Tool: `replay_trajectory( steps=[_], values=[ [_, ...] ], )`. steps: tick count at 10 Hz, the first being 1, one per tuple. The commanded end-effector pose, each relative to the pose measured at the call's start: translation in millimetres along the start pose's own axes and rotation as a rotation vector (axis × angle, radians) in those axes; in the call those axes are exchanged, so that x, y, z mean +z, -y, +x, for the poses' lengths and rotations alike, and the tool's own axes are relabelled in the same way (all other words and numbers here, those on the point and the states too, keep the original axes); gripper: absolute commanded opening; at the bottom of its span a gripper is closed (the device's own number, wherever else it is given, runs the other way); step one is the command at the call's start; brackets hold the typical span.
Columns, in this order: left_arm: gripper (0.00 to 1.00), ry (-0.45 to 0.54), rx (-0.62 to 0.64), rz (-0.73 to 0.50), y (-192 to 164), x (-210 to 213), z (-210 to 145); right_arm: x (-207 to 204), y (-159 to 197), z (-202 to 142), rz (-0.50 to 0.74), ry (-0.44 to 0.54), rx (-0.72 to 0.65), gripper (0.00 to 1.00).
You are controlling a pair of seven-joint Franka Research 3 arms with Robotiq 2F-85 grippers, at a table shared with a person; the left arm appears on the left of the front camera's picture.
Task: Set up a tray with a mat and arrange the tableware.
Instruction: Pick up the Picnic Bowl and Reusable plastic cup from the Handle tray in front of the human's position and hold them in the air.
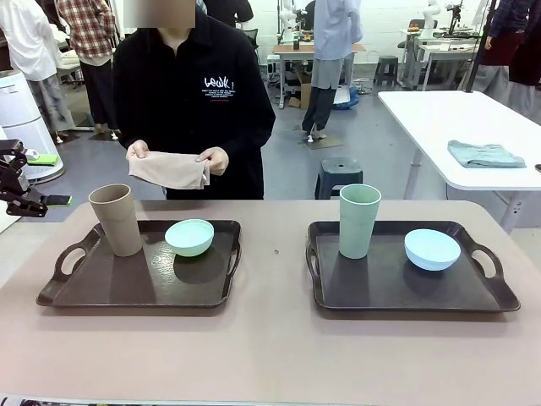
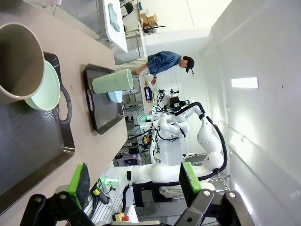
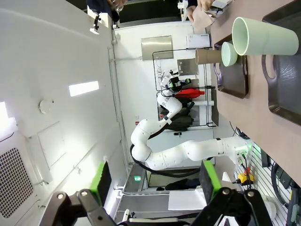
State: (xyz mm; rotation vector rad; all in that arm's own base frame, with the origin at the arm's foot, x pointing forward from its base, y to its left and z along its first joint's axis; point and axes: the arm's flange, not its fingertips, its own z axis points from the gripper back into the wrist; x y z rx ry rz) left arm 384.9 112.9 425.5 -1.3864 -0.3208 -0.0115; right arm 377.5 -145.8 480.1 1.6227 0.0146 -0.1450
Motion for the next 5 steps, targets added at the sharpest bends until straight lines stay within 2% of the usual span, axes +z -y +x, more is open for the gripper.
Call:
replay_trajectory(
  steps=[1,5],
  values=[
    [1.00,0.022,-0.006,-0.007,2.0,1.6,1.2,-1.3,2.3,-4.3,0.005,-0.003,0.013,1.00],
    [1.00,0.022,-0.006,-0.007,2.0,1.6,1.2,-1.3,2.3,-4.3,0.005,-0.003,0.013,1.00]
  ],
)
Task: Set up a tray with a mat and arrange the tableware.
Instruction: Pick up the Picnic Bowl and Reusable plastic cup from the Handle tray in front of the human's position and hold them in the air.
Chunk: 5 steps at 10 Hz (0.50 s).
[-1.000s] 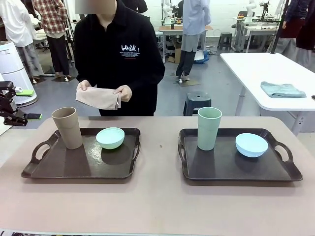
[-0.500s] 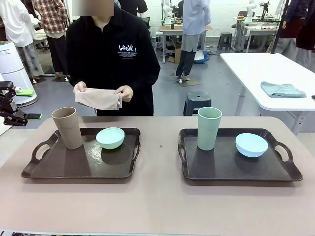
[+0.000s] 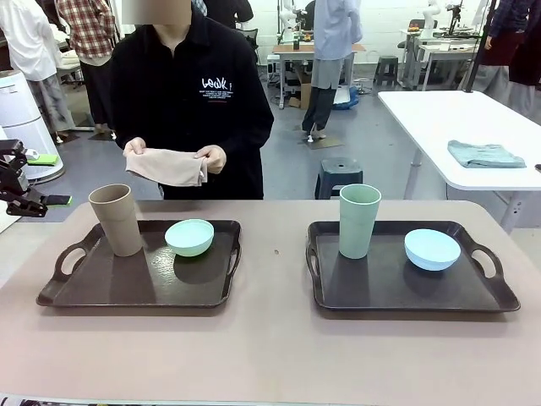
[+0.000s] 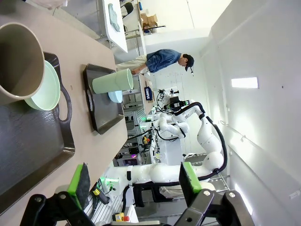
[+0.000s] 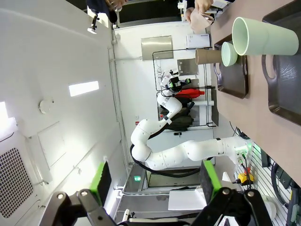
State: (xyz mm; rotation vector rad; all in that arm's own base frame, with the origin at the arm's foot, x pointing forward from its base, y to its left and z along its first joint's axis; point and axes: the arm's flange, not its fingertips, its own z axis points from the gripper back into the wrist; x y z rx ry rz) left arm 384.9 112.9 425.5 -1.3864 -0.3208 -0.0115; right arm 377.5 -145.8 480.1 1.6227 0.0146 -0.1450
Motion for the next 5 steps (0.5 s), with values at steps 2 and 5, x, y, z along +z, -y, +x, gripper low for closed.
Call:
replay_trajectory(
  steps=[2,5],
  values=[
    [1.00,0.022,-0.006,-0.007,2.0,1.6,1.2,-1.3,2.3,-4.3,0.005,-0.003,0.013,1.00],
    [1.00,0.022,-0.006,-0.007,2.0,1.6,1.2,-1.3,2.3,-4.3,0.005,-0.003,0.013,1.00]
  ],
)
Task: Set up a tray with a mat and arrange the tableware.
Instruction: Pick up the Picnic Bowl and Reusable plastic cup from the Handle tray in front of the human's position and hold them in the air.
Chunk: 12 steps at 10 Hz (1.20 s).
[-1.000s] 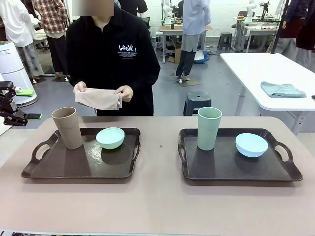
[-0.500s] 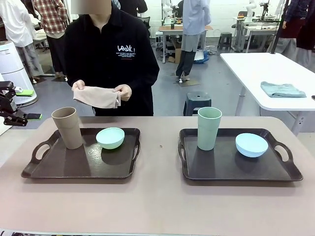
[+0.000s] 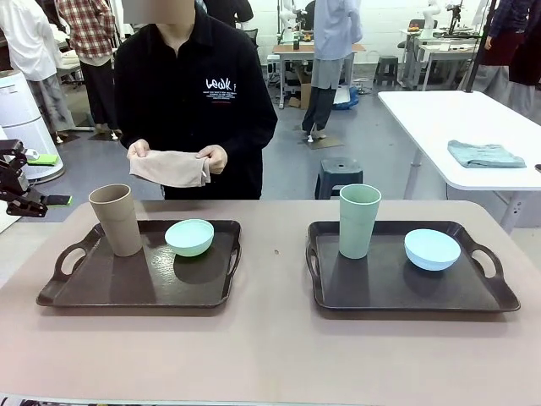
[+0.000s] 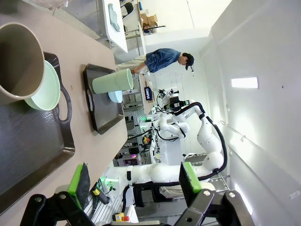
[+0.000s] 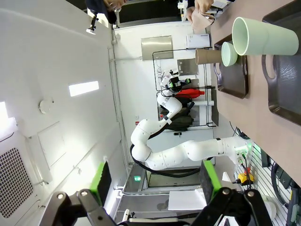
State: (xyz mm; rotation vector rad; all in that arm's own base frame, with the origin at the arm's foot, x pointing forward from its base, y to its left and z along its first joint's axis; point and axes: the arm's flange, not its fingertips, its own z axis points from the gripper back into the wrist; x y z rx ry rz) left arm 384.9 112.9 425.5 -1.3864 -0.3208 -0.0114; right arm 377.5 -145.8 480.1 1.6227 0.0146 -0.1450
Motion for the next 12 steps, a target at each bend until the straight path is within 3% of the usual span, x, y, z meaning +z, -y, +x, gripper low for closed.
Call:
replay_trajectory(
  steps=[1,4,5,7,8,9,10,11,12],
  values=[
    [1.00,0.022,-0.006,-0.007,2,2,1,-1,2,-4,0.005,-0.003,0.013,1.00],
    [1.00,0.022,-0.006,-0.007,2,2,1,0,0,0,0.000,0.000,0.000,1.00],
    [1.00,0.000,0.000,0.000,0,0,0,-32,-23,7,-0.088,0.045,0.016,1.00],
    [1.00,0.108,-0.393,0.357,20,-7,36,-140,-75,22,-0.366,0.156,0.001,1.00],
    [1.00,0.103,-0.577,0.534,38,-7,42,-193,-101,21,-0.458,0.198,0.036,1.00],
    [1.00,0.058,-0.733,0.686,60,-6,42,-240,-120,18,-0.520,0.204,0.050,1.00],
    [1.00,-0.057,-0.785,0.742,87,-1,38,-285,-130,15,-0.599,0.207,0.073,1.00],
    [1.00,-0.261,-0.628,0.655,118,10,36,-314,-134,14,-0.624,0.158,0.045,1.00],
    [1.00,-0.033,-0.586,0.474,75,0,54,-266,-132,-3,-0.496,0.207,0.126,1.00]
  ],
)
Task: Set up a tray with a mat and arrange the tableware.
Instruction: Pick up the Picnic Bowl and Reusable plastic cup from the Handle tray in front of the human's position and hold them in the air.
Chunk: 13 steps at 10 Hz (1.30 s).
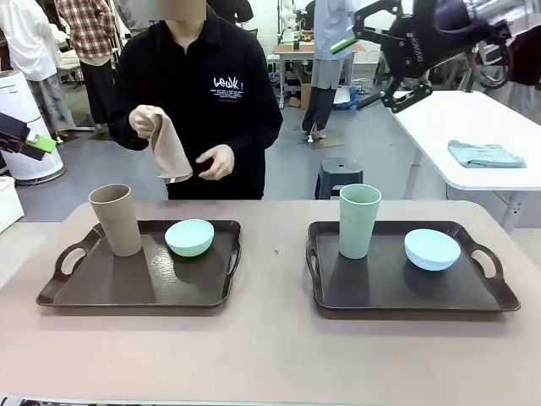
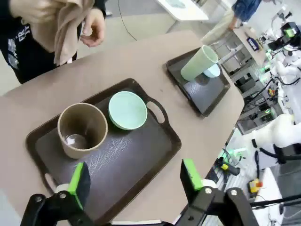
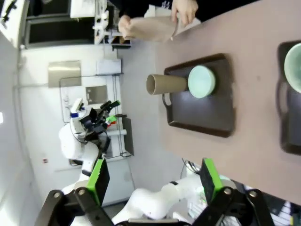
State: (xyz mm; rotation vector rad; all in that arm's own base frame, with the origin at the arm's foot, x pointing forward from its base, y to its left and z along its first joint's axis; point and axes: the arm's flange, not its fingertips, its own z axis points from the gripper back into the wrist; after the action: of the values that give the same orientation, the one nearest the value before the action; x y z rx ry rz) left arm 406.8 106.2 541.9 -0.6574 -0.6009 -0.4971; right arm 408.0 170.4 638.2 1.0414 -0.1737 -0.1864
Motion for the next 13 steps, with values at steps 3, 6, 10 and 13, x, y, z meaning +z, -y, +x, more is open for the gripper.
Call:
replay_trajectory(
  steps=[3,6,10,13],
  values=[
    [1.00,0.024,0.031,-0.028,-7,-7,-5,16,12,8,0.019,0.015,-0.009,1.00],
    [1.00,-0.248,-0.243,-0.169,-55,-28,22,-82,-25,-8,-0.479,-0.055,0.198,1.00],
    [1.00,-0.235,-0.595,-0.146,-85,-42,52,-208,-36,-20,-0.695,-0.102,0.330,1.00],
    [1.00,-0.362,-0.551,-0.133,-85,-37,49,-200,-30,-40,-0.695,-0.097,0.360,1.00]
  ],
)
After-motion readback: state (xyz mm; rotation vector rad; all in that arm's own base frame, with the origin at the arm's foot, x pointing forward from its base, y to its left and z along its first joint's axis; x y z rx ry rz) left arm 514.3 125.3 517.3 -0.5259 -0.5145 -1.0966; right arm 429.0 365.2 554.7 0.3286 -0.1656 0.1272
